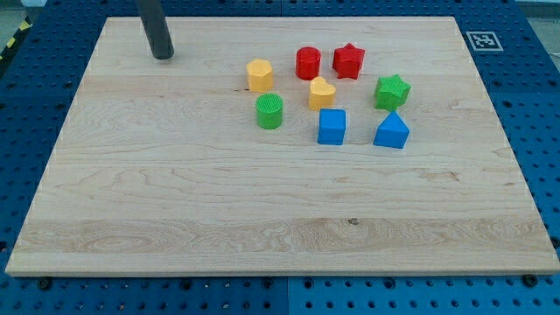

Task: Move the yellow hexagon closer to the yellow heart

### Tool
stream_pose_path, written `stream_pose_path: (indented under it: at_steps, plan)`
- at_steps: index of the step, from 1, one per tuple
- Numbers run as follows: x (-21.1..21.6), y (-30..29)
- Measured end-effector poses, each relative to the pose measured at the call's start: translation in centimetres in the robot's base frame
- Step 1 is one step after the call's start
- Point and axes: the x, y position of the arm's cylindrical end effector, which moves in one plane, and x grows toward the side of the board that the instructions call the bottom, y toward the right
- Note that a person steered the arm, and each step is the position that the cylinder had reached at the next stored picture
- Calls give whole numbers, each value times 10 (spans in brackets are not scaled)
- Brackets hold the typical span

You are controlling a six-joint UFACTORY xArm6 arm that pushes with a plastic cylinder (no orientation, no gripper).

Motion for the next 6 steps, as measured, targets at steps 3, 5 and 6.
stream_pose_path:
  at_steps: [3, 5, 6]
  plan:
    - [7, 10]
    - [8, 15]
    - [8, 15]
